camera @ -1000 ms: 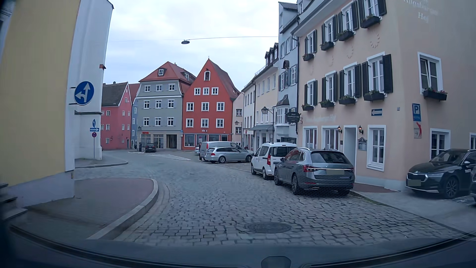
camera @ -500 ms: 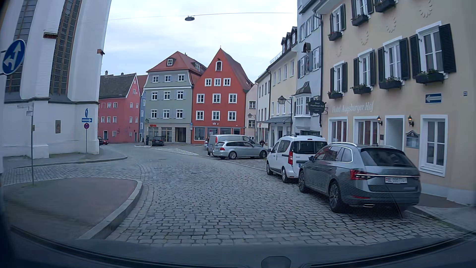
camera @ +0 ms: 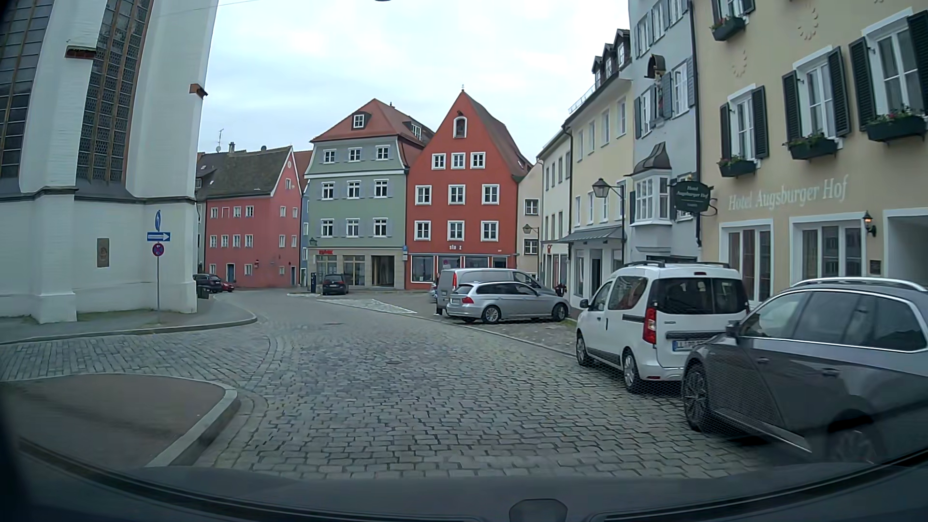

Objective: Follow the waypoints while adhering to traffic rules and regulations

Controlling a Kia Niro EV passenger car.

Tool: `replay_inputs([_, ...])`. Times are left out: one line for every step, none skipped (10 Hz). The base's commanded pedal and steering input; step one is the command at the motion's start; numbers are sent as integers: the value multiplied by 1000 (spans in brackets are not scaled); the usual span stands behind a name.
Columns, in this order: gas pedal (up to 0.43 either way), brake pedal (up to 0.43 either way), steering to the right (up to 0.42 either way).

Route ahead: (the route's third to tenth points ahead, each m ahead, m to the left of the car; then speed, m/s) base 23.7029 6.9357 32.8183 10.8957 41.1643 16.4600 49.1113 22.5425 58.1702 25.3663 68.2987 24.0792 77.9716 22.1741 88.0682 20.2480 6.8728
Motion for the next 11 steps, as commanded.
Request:
replay_inputs([47,0,-115])
replay_inputs([39,0,-121])
replay_inputs([28,0,-121])
replay_inputs([8,0,-120])
replay_inputs([0,0,-120])
replay_inputs([0,0,-120])
replay_inputs([0,0,-121])
replay_inputs([0,0,-120])
replay_inputs([0,0,-119])
replay_inputs([0,0,-118])
replay_inputs([0,0,-117])
